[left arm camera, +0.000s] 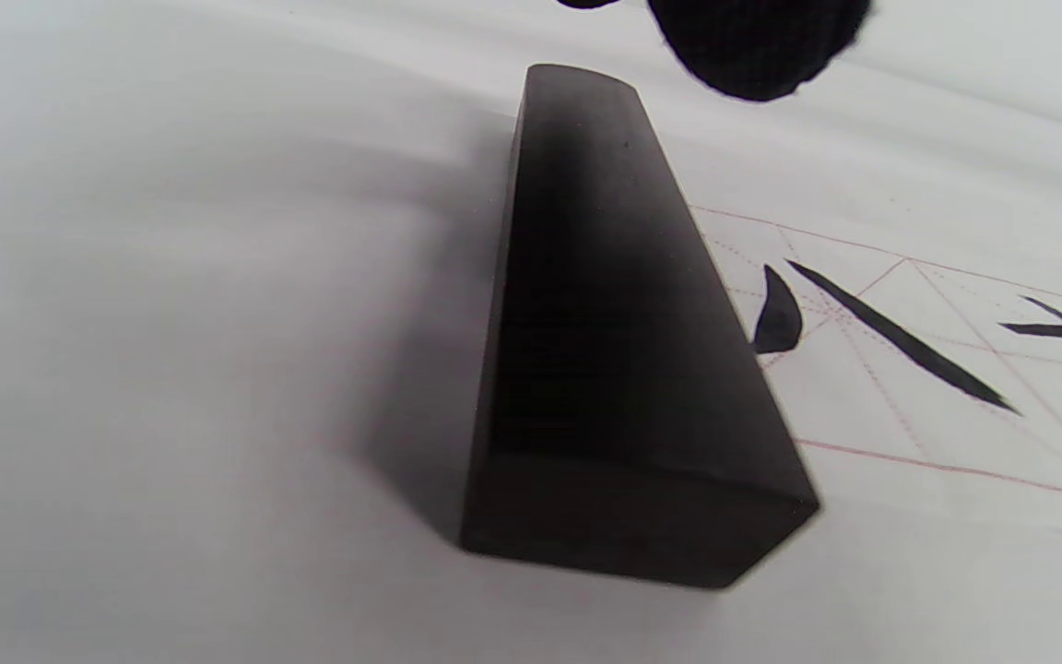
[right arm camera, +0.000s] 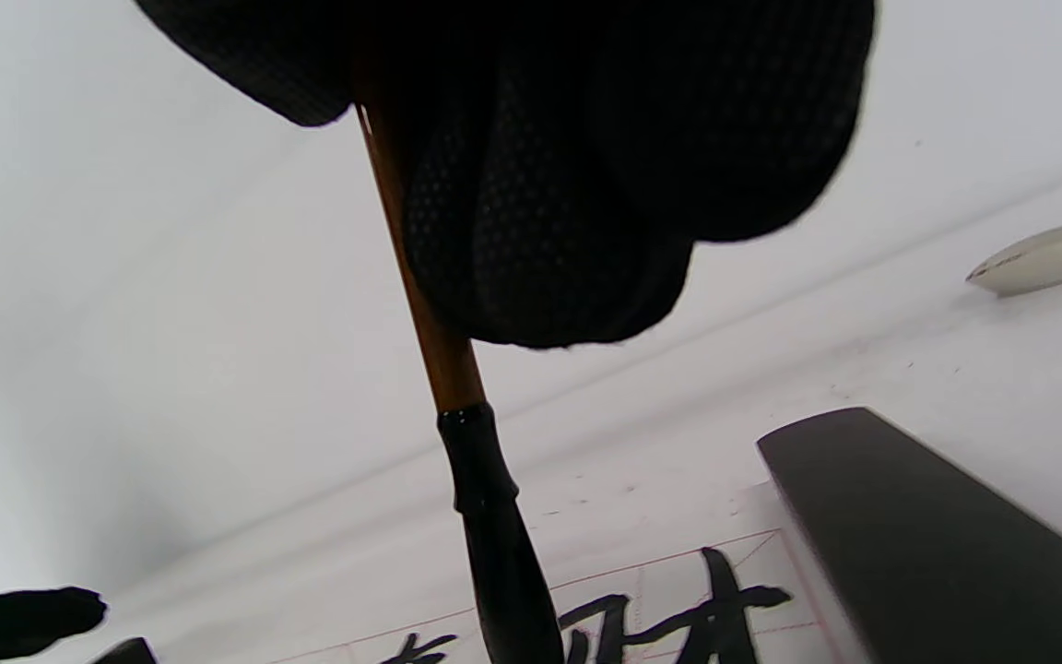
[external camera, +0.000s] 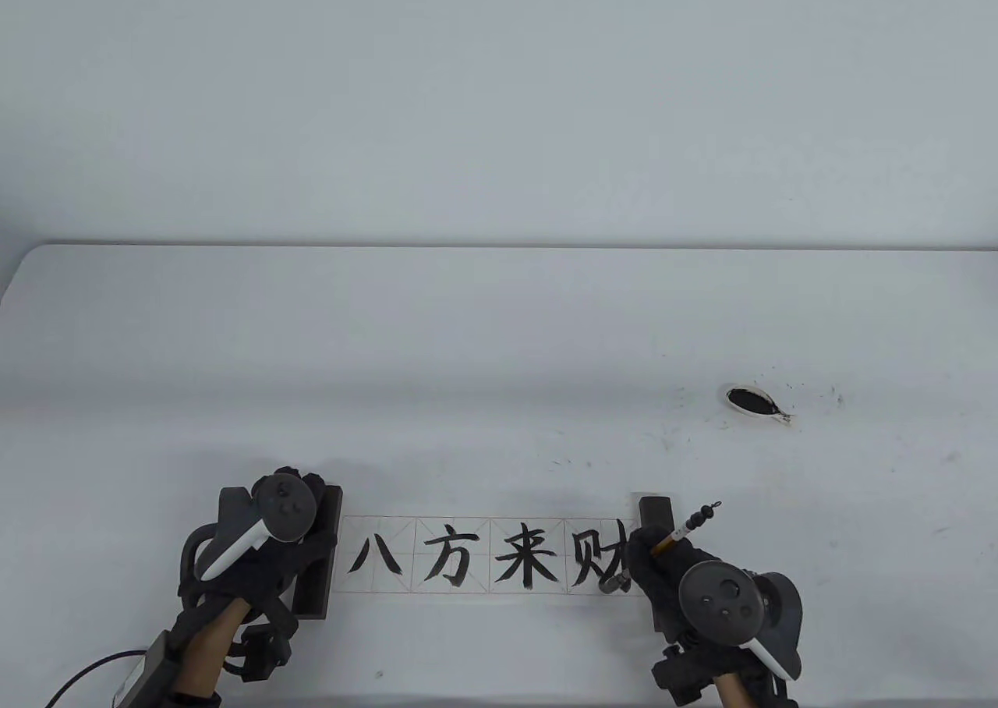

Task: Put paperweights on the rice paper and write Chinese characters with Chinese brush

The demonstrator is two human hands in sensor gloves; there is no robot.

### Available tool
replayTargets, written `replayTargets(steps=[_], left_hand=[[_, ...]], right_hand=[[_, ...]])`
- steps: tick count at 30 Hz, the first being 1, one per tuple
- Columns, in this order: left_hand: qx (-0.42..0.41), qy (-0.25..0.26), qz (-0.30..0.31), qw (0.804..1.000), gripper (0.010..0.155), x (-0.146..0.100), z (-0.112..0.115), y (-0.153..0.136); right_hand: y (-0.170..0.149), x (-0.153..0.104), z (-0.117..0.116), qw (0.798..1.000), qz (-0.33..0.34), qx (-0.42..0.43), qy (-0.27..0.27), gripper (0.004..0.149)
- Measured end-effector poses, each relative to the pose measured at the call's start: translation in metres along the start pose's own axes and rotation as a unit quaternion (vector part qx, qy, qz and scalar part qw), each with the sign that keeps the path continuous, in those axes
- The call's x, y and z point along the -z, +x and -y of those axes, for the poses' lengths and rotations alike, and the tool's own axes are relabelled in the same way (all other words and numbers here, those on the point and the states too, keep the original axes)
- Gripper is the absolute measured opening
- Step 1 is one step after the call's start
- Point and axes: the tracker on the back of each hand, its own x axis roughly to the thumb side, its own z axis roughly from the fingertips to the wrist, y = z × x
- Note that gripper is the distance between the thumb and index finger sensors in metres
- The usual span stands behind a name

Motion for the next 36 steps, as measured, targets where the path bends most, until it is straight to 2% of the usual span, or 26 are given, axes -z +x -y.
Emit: replayTargets(steps=[10,21,30,36], left_hand=[[-0.002,0.003,-0.001,1.0,0.083,0.0,-0.001,-0.001],[0.005,0.013,-0.001,1.0,0.083,-0.001,-0.004,0.0],[0.005,0.046,-0.013,0.999,0.083,-0.006,-0.01,-0.003],[-0.001,0.051,-0.022,0.998,0.083,-0.007,-0.012,-0.006]], right_hand=[[-0.001,-0.002,0.003,0.998,-0.001,0.039,-0.042,0.042],[-0.003,-0.006,0.012,0.989,0.014,0.039,-0.145,0.046],[-0.001,-0.007,0.013,0.985,0.041,0.042,-0.159,0.047],[0.006,-0.009,0.016,0.984,0.061,0.041,-0.161,0.046]])
